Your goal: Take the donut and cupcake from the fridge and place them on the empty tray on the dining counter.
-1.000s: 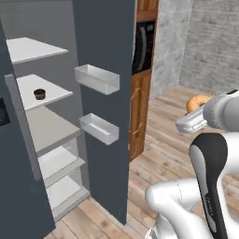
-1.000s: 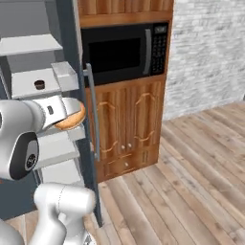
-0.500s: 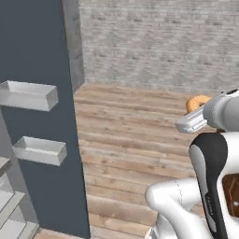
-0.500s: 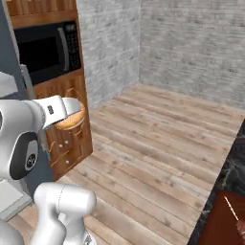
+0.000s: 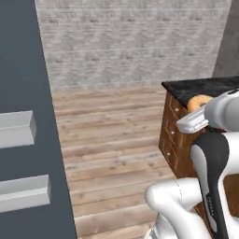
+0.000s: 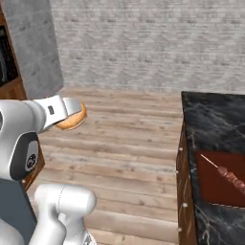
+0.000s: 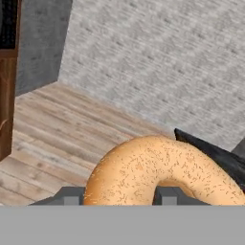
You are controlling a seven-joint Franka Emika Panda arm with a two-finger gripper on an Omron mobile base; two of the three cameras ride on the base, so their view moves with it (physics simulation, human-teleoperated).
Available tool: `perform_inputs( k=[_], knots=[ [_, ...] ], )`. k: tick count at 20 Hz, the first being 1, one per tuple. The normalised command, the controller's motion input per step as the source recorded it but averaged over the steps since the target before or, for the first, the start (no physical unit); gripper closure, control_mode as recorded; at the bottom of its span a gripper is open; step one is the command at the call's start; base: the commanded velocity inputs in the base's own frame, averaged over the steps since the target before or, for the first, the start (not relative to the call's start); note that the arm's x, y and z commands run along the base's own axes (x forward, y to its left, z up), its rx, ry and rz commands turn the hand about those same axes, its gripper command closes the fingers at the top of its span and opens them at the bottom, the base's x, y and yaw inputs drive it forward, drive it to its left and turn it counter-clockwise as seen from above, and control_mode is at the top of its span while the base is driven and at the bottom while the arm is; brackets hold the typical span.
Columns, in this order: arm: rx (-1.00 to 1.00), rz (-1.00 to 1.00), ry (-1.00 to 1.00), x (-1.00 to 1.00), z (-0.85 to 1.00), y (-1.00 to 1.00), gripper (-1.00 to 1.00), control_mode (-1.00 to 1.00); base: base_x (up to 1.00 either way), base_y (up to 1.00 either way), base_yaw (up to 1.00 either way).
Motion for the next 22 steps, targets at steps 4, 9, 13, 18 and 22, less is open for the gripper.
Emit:
perform_inputs(
  k=[4, 9, 13, 18, 22],
  knots=[
    [0.00, 0.00, 0.00, 0.00, 0.00, 0.00, 1.00, 1.00, 0.00, 0.63, -0.60],
    [0.00, 0.00, 0.00, 0.00, 0.00, 0.00, 1.00, 1.00, -0.20, 0.20, -0.50],
    [0.00, 0.00, 0.00, 0.00, 0.00, 0.00, 1.00, 1.00, -0.54, 0.00, -0.36],
    [0.00, 0.00, 0.00, 0.00, 0.00, 0.00, 1.00, 1.00, -0.69, 0.00, -0.29],
    [0.00, 0.00, 0.00, 0.00, 0.00, 0.00, 1.00, 1.00, -0.67, 0.00, -0.26]
  ],
)
